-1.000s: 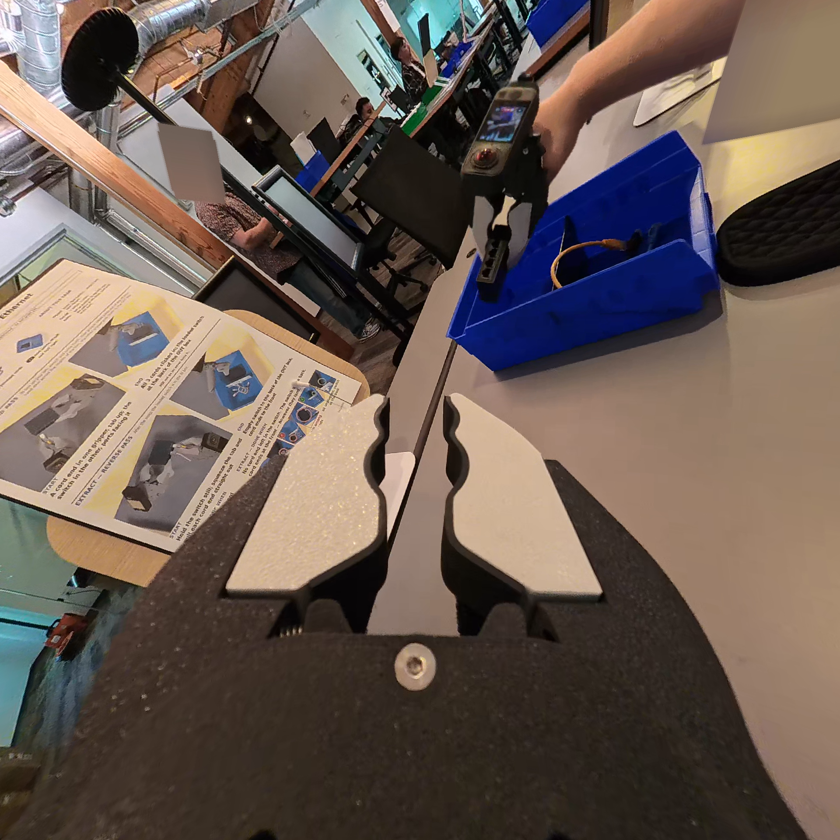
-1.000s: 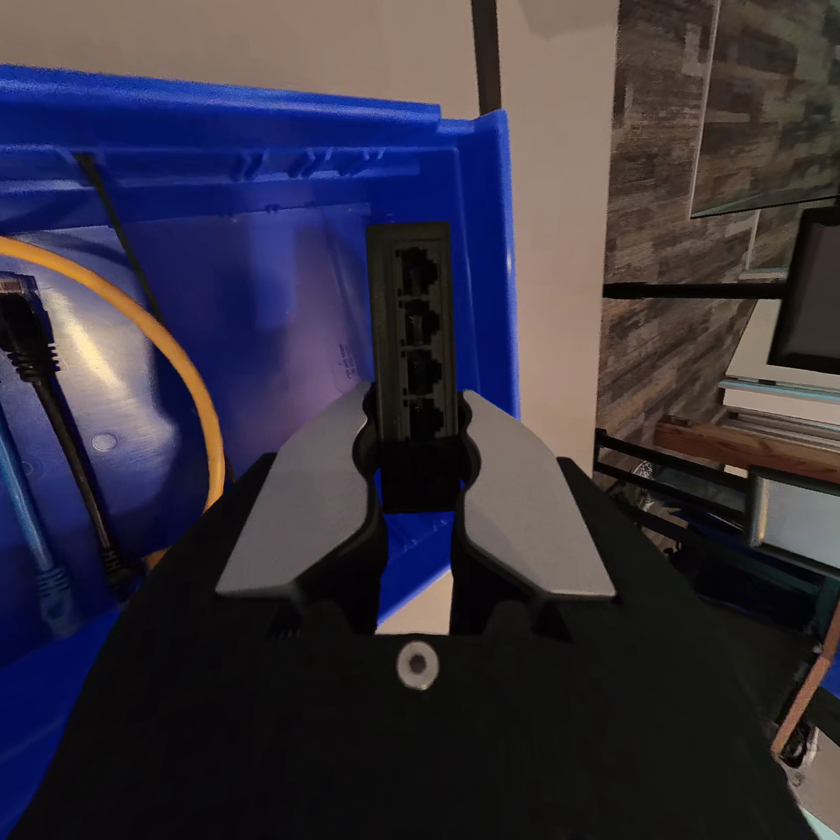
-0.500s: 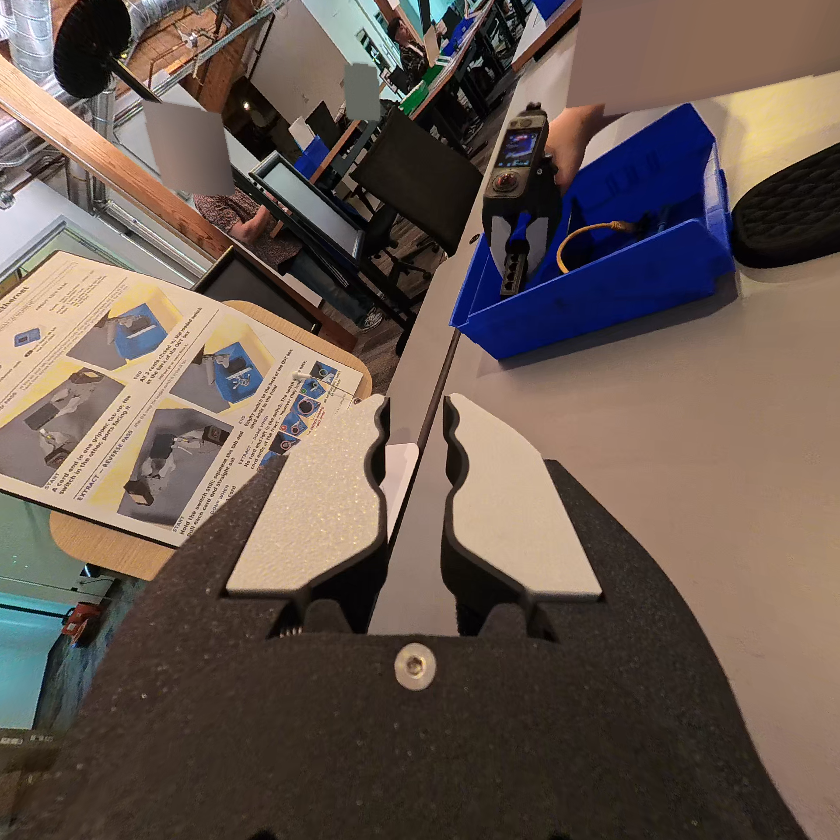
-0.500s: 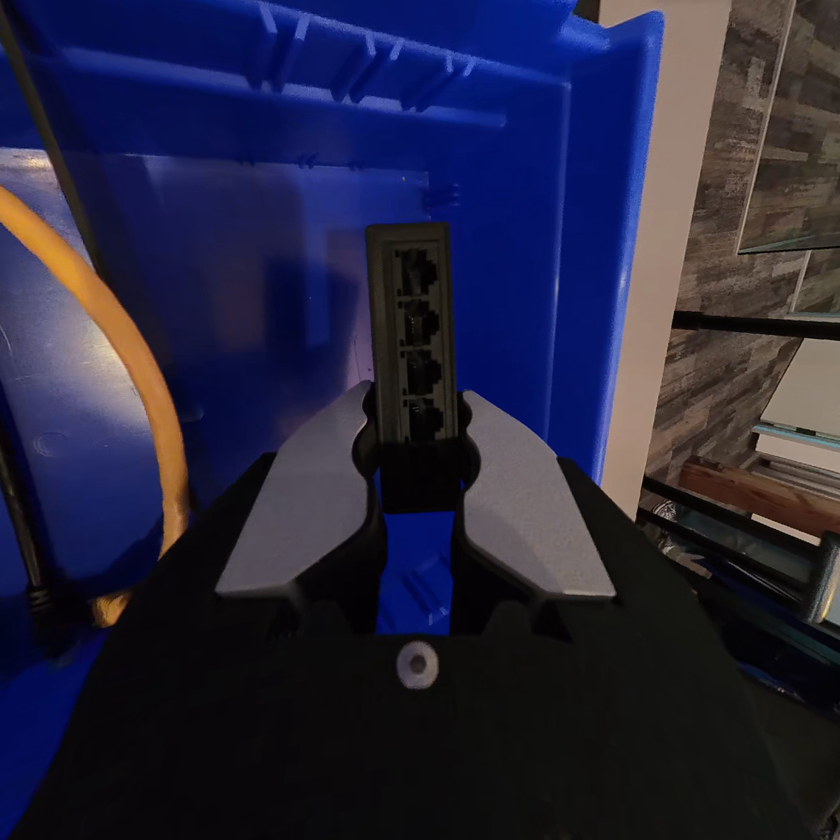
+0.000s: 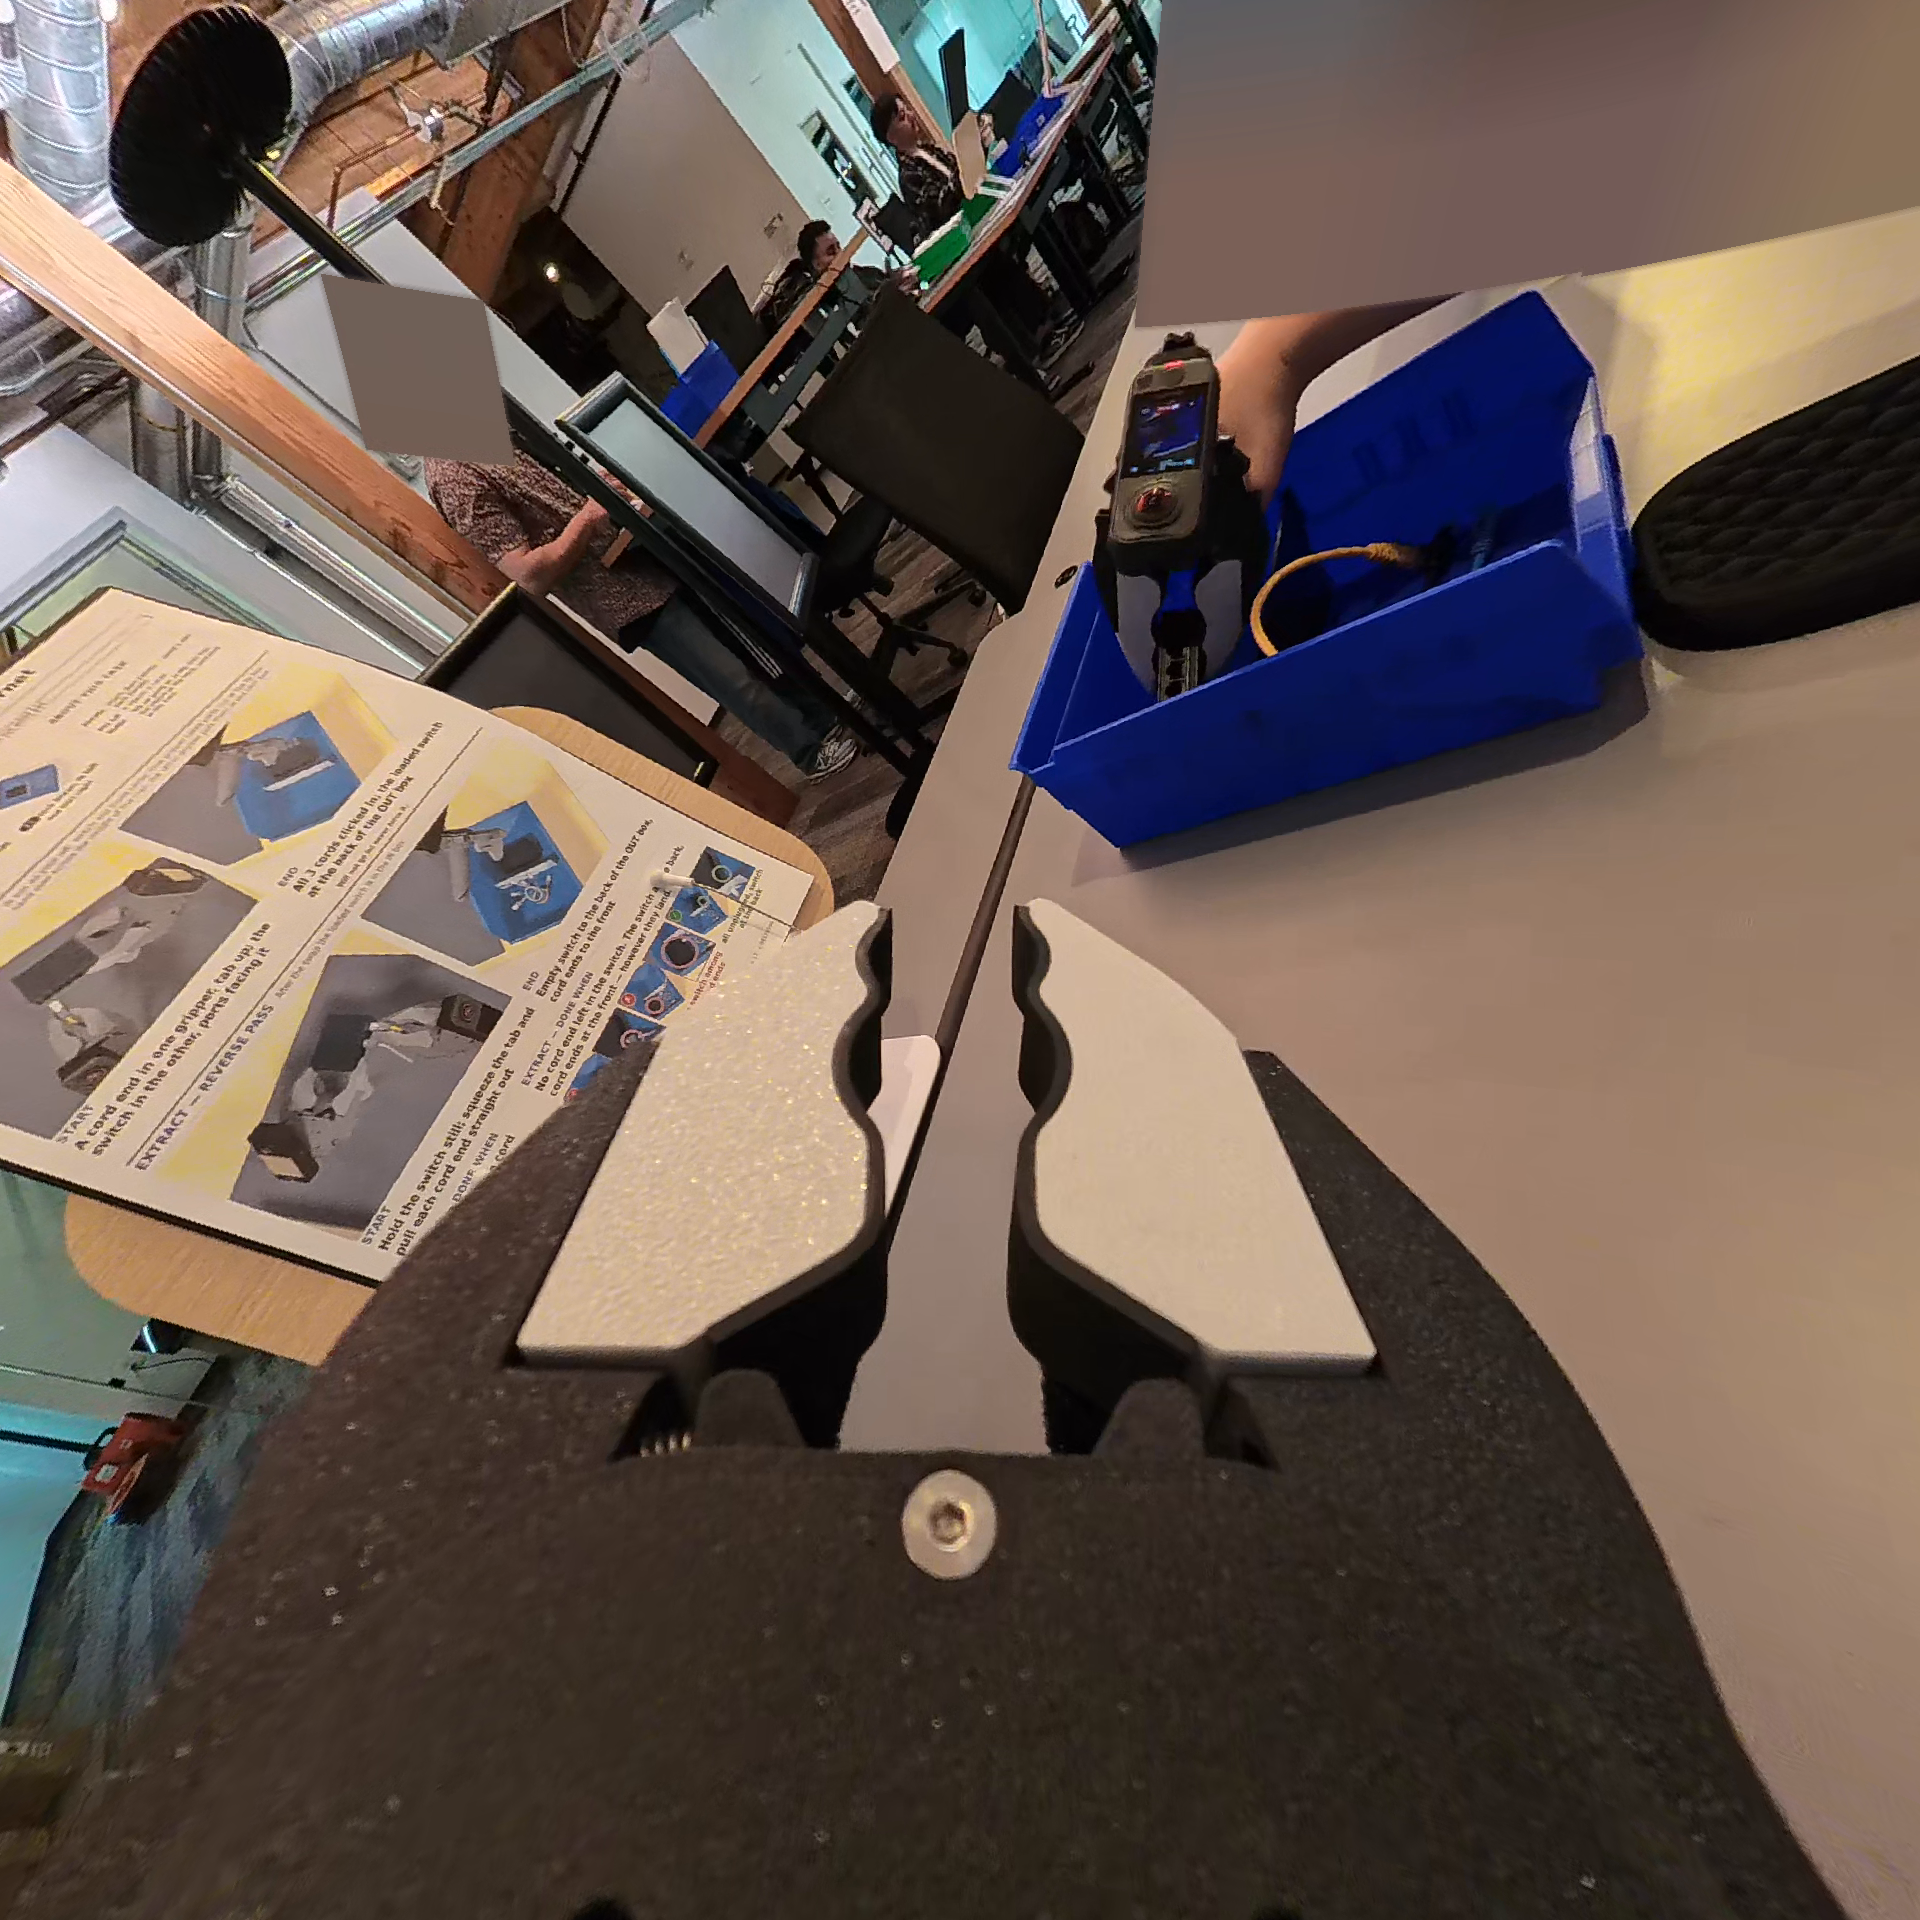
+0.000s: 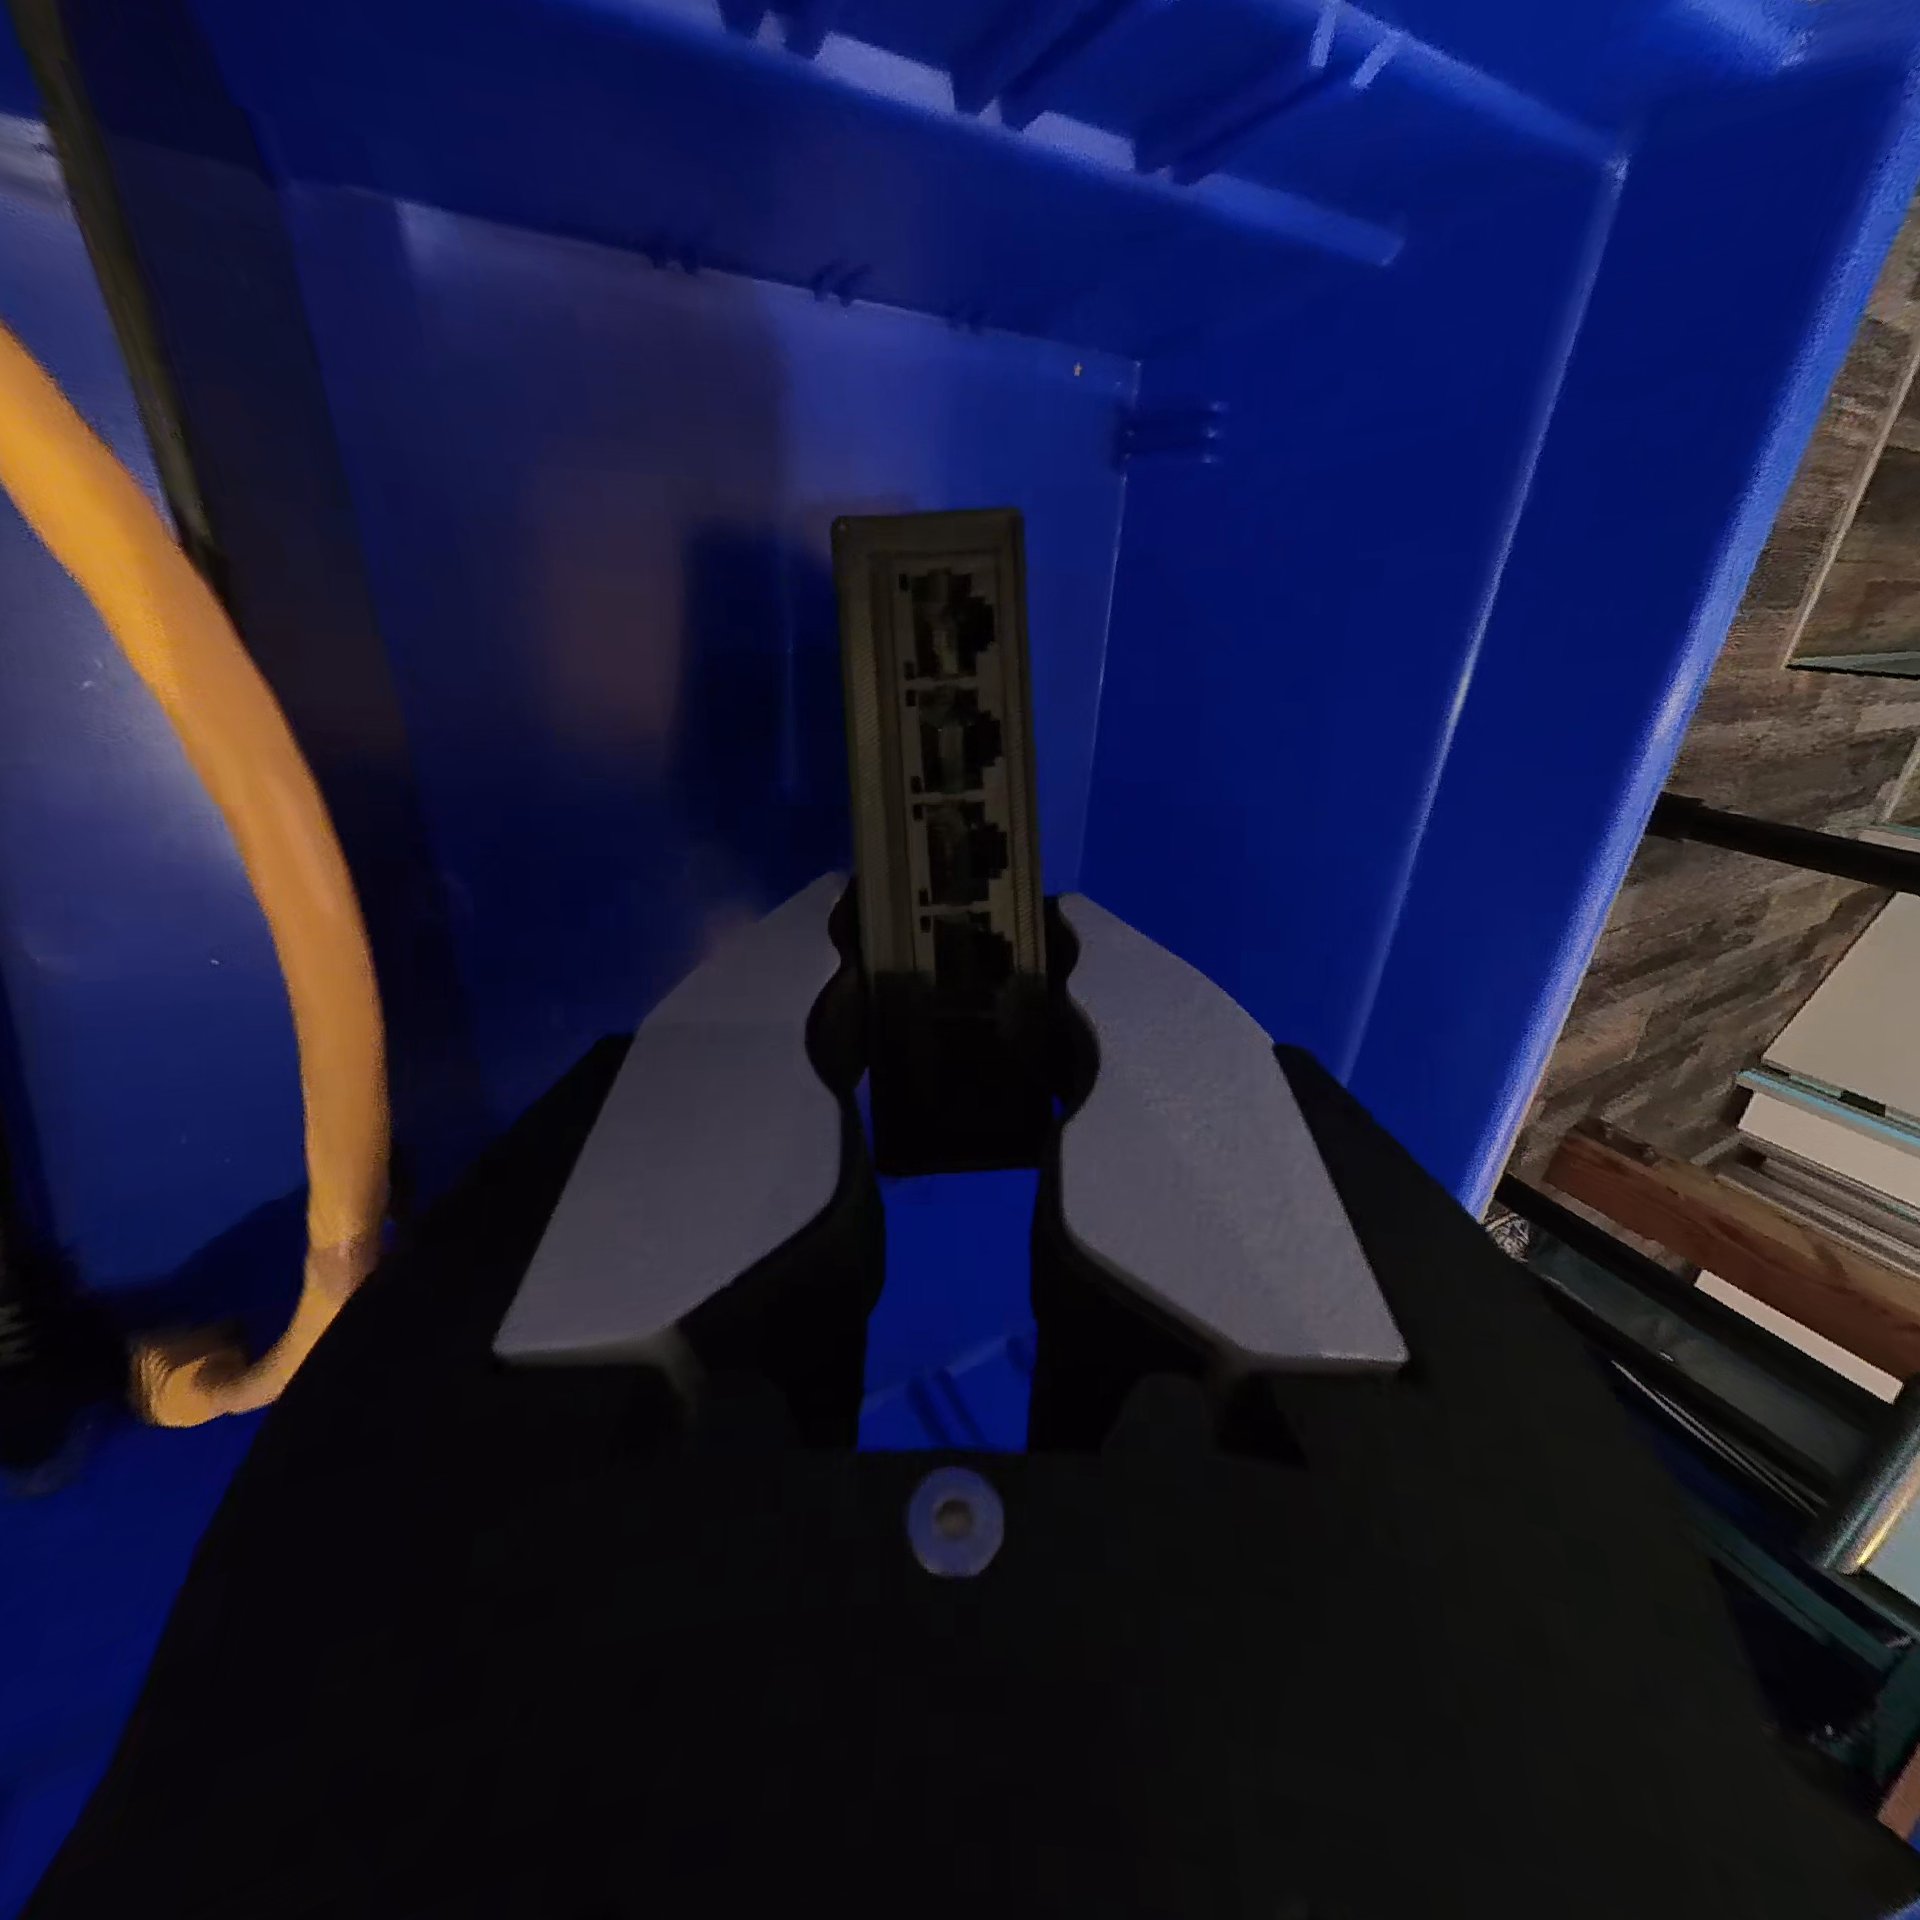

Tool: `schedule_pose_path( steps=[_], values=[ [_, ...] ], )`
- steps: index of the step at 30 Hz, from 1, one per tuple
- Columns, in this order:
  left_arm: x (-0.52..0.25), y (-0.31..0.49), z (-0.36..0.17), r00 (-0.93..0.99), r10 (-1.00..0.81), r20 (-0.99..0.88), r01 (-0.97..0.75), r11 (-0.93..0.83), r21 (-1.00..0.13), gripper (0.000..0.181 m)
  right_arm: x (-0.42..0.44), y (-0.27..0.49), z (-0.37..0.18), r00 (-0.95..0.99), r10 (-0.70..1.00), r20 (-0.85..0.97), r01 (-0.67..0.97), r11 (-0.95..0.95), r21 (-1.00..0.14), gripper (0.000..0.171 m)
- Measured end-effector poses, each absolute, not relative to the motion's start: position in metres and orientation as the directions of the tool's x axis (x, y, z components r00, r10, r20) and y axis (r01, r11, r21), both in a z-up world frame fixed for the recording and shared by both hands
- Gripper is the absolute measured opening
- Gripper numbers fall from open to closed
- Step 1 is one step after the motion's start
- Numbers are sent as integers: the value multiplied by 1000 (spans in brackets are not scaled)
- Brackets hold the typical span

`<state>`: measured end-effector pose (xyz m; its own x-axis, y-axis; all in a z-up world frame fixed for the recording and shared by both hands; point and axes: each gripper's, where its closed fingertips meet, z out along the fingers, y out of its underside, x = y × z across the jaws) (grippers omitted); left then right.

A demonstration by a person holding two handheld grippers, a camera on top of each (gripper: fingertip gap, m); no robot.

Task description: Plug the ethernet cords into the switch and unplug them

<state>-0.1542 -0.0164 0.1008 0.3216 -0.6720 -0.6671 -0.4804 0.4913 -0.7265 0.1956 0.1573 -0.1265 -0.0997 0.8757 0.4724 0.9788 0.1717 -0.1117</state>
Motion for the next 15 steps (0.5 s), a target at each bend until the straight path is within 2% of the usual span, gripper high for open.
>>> schedule_pose_path(
  steps=[15],
  values=[
    [-154,-18,102,320,-671,-669,-480,494,-725,21,199,154,-129,-120,878,464,981,177,-81,33]
  ],
)
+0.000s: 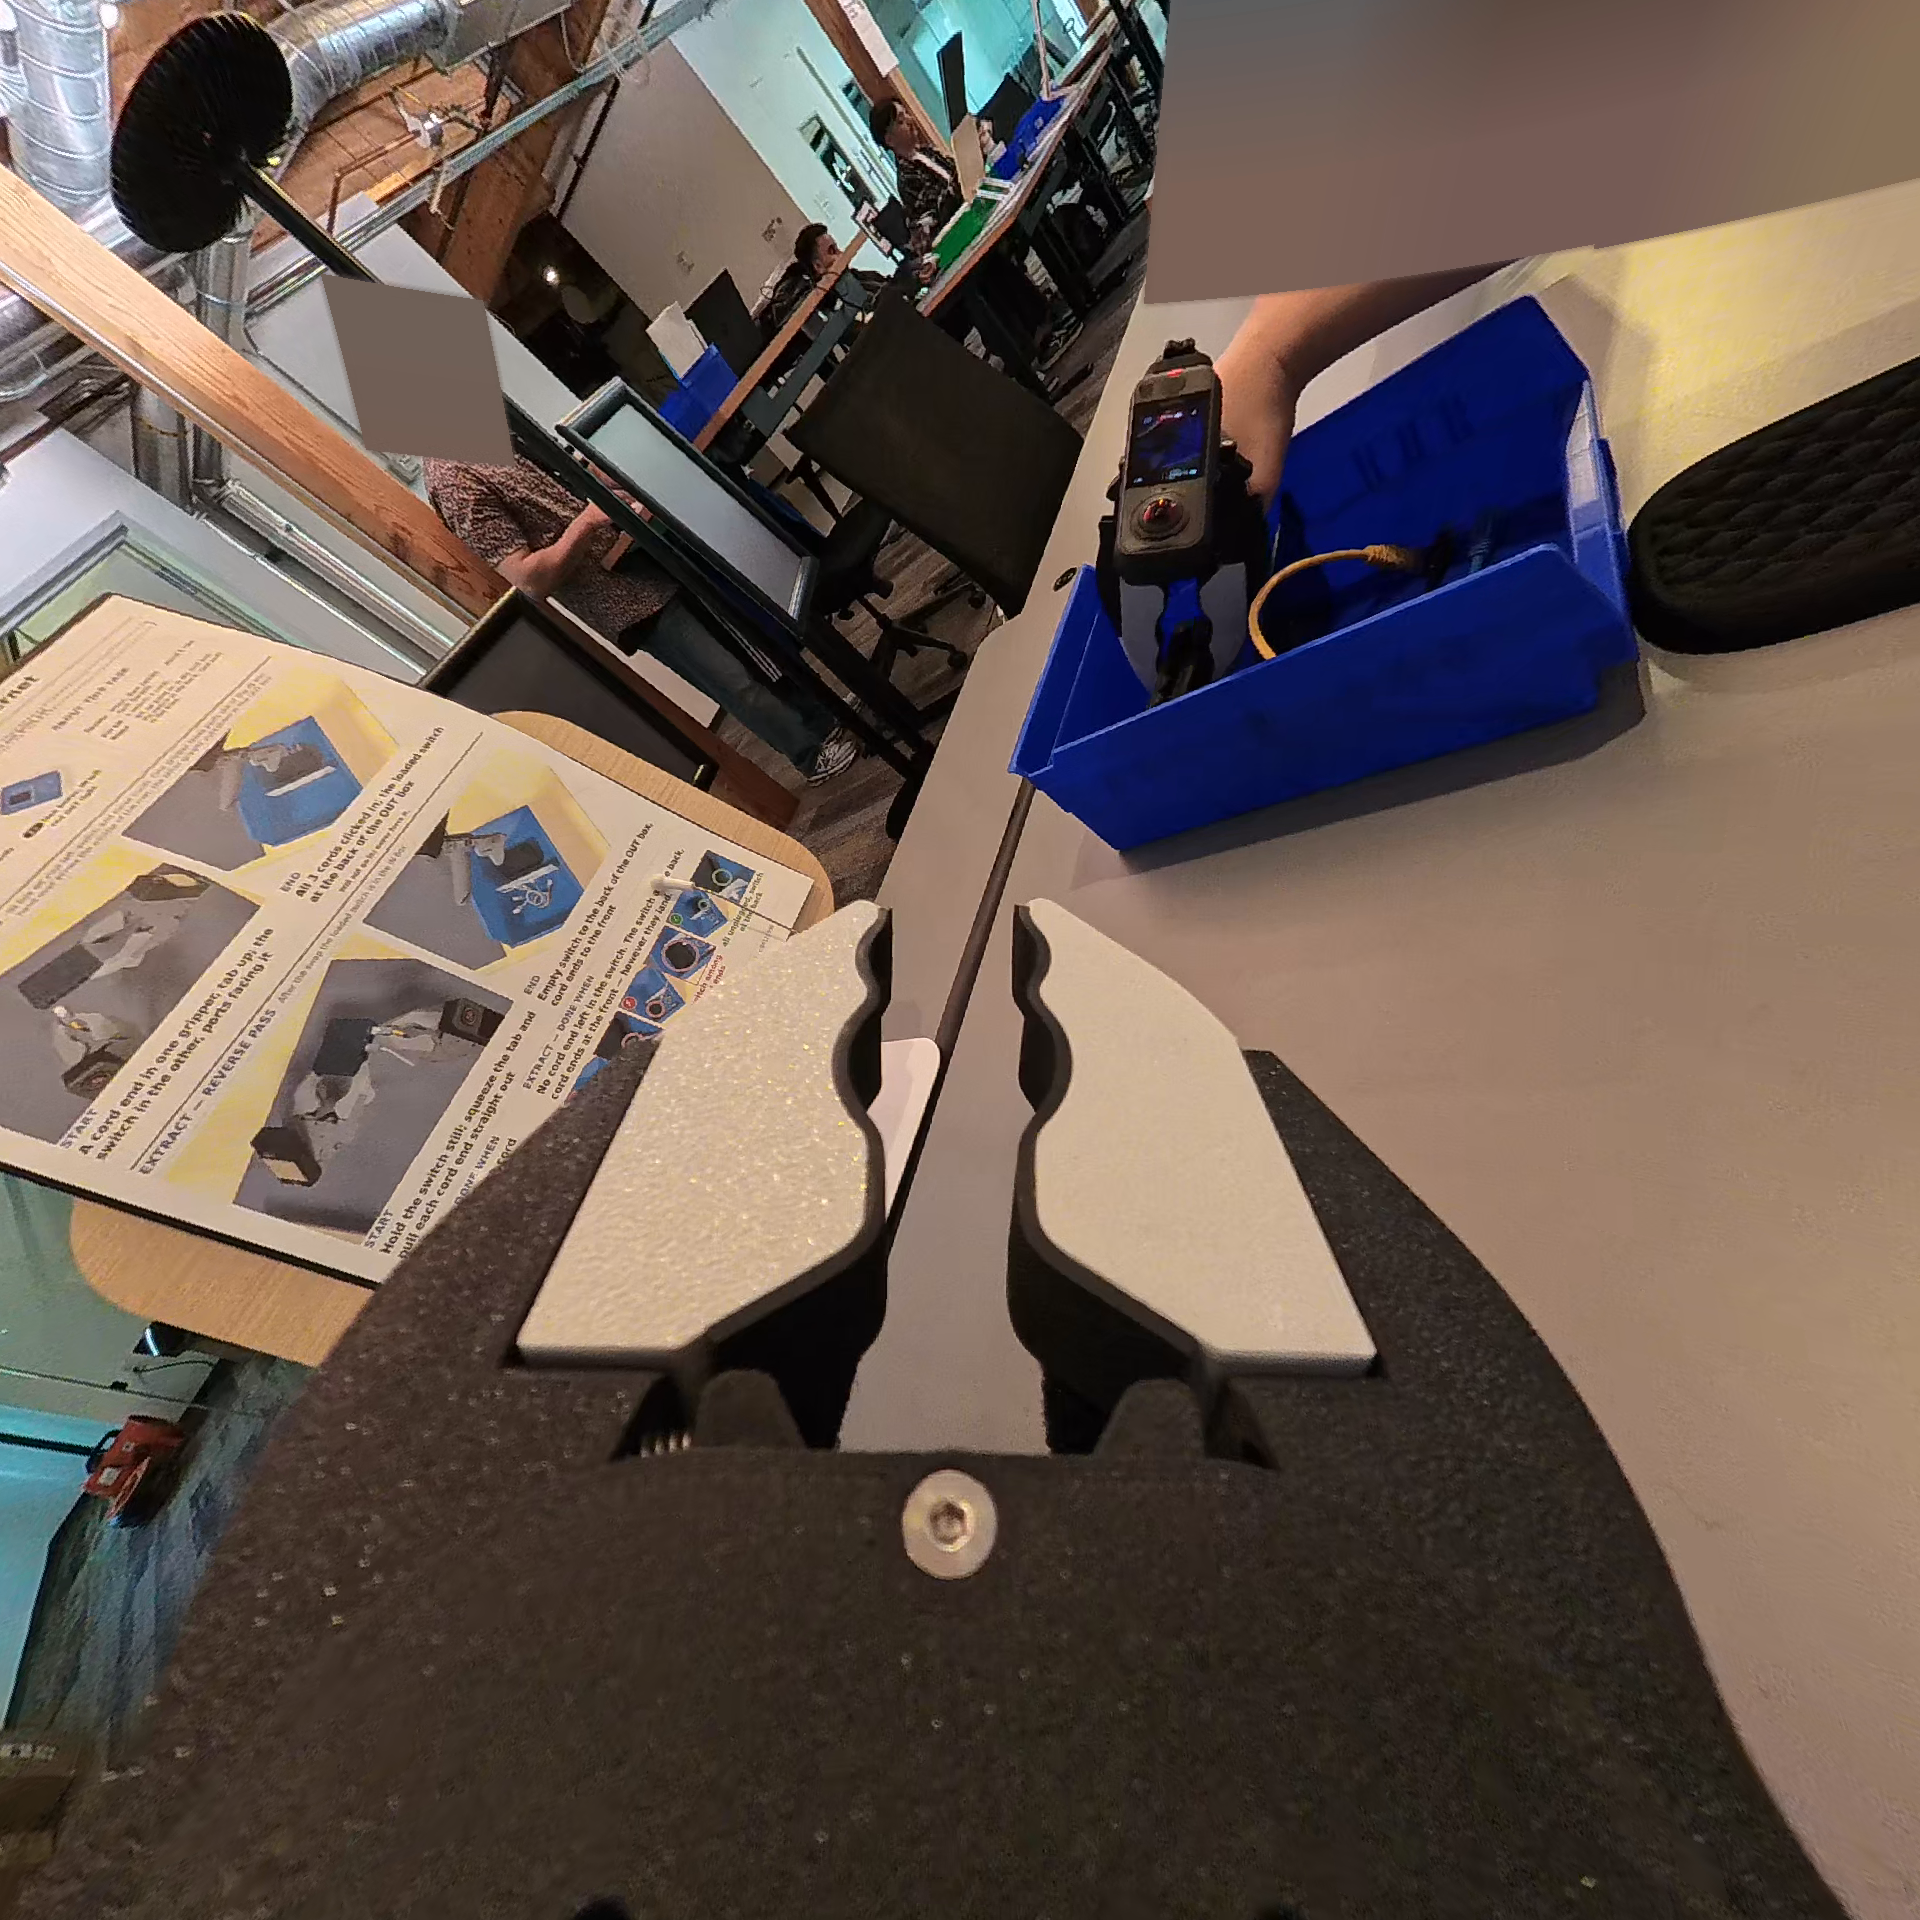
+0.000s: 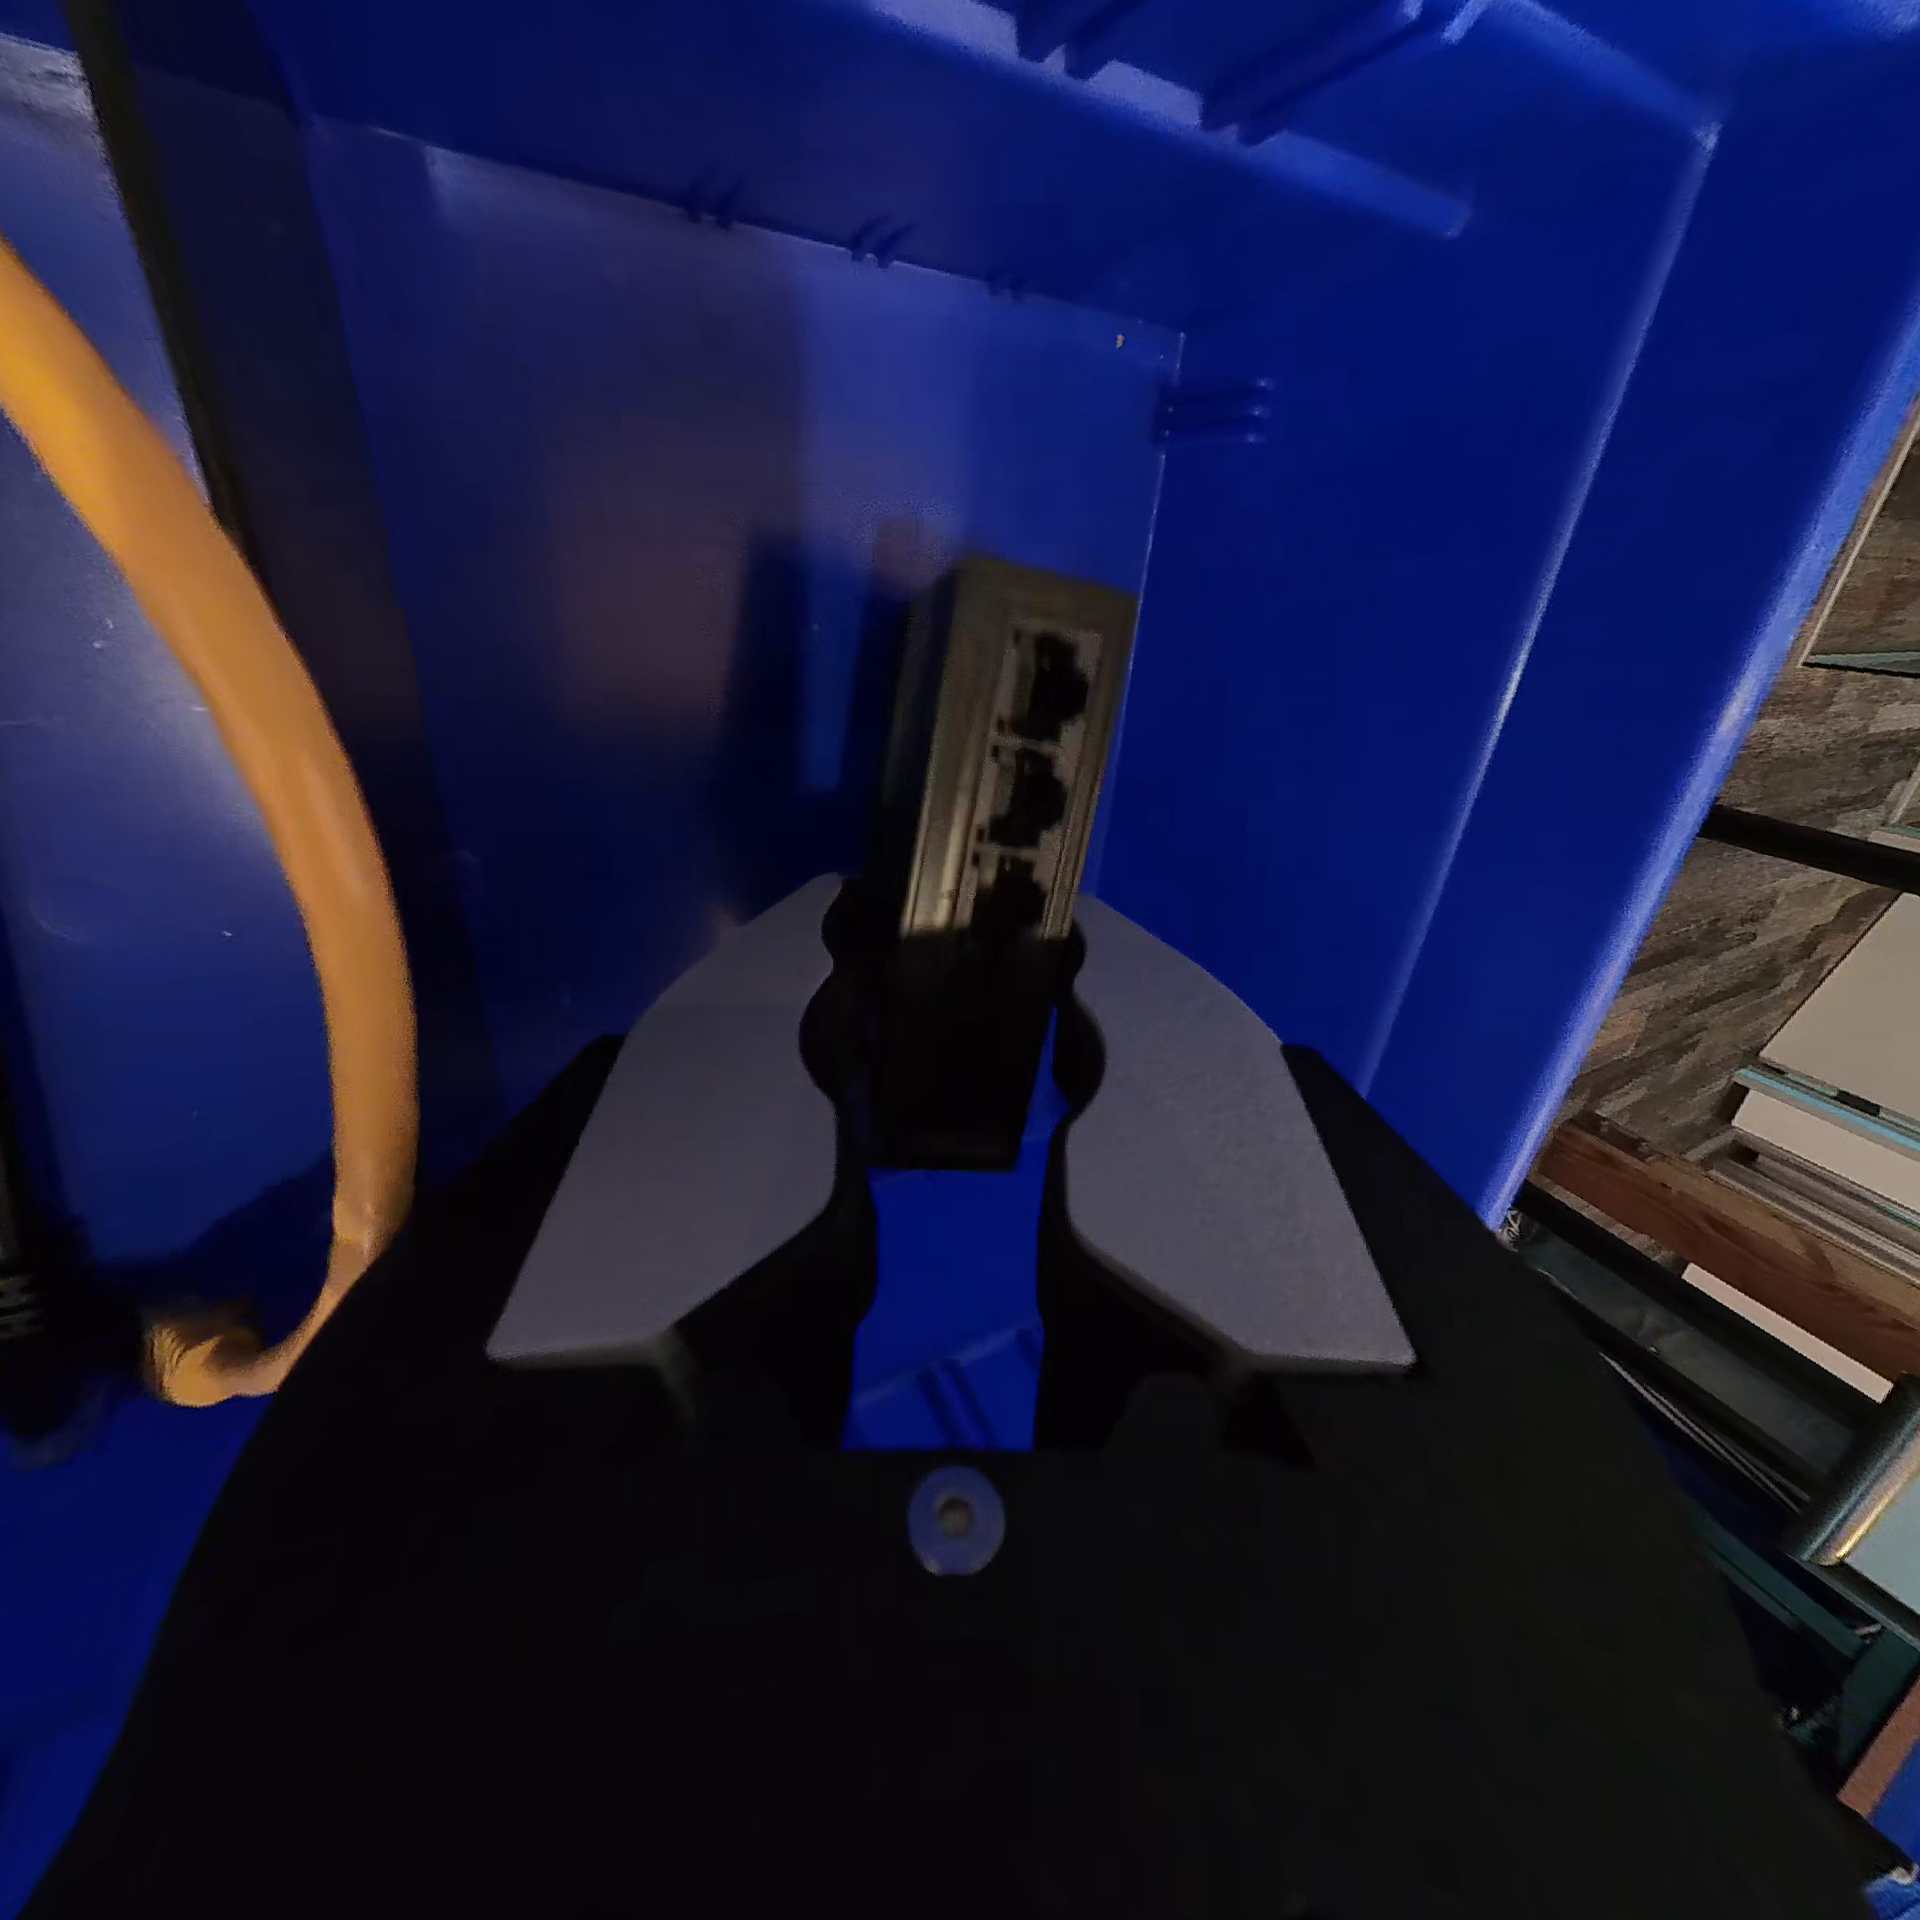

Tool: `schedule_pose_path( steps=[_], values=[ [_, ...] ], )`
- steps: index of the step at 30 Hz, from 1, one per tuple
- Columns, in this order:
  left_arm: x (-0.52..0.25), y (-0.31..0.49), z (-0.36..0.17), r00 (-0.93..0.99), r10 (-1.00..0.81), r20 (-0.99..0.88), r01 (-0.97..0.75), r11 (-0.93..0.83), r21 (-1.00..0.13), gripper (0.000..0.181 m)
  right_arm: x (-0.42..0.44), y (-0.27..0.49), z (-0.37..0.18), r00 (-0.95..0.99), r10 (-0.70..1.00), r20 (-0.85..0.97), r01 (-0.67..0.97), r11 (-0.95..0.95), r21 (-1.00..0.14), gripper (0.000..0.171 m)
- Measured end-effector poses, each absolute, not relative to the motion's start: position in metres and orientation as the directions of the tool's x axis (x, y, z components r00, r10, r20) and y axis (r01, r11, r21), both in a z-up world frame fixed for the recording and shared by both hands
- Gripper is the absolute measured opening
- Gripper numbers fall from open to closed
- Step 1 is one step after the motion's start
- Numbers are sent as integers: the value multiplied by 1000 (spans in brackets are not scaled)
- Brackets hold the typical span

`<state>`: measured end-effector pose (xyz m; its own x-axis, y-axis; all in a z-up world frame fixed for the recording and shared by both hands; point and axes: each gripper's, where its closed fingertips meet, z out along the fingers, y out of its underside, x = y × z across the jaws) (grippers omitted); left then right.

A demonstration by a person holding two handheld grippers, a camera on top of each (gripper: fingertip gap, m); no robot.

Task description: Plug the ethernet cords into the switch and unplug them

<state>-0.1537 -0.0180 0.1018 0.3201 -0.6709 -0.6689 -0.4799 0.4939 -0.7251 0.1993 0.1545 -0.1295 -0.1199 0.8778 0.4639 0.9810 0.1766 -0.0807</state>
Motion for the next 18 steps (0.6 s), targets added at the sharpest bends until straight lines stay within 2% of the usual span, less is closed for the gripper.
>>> schedule_pose_path(
  steps=[14,18],
  values=[
    [-155,-21,105,325,-665,-673,-479,498,-723,22,210,149,-128,-102,896,432,991,131,-40,30],
    [-153,-21,104,321,-664,-675,-482,499,-720,22,213,159,-127,-119,859,498,992,128,15,28]
  ],
)
